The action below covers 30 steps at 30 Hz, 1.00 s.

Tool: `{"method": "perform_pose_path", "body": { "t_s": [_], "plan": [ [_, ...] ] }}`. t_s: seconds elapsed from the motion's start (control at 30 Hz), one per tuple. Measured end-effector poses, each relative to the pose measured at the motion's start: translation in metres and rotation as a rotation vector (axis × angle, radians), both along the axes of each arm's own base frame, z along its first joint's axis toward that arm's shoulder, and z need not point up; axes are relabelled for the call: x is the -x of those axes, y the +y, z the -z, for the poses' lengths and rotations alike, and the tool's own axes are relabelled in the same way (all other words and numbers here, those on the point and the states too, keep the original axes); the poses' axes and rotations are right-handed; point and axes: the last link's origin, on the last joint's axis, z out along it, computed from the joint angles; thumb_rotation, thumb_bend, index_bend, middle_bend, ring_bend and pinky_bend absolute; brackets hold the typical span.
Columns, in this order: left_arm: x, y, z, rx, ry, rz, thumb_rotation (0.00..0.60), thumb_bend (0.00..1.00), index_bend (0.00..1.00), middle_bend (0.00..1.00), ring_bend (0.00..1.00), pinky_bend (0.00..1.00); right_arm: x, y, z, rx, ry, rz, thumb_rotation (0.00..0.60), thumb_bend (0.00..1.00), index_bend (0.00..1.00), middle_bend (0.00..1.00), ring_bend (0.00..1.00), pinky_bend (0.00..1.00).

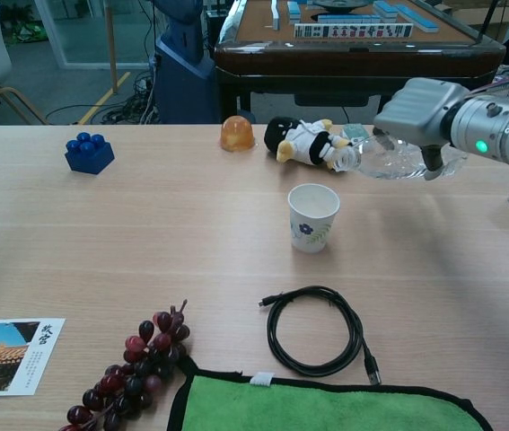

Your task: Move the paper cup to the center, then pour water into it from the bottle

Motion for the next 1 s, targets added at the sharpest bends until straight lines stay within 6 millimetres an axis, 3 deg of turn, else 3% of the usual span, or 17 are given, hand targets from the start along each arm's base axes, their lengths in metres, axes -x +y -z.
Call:
{"method": "perform_pose_path", "body": {
  "t_s": [1.0],
  "plan": [
    [0.001, 0.001, -0.002, -0.001, -0.011, -0.004, 0.600, 0.32, 0.06, 0.00, 0.00, 0.05, -0.018, -0.003, 0.006, 0.007, 0.145, -0.043, 0.600, 0.18, 0.62, 0.60, 0.48, 0.50]
  ]
}}
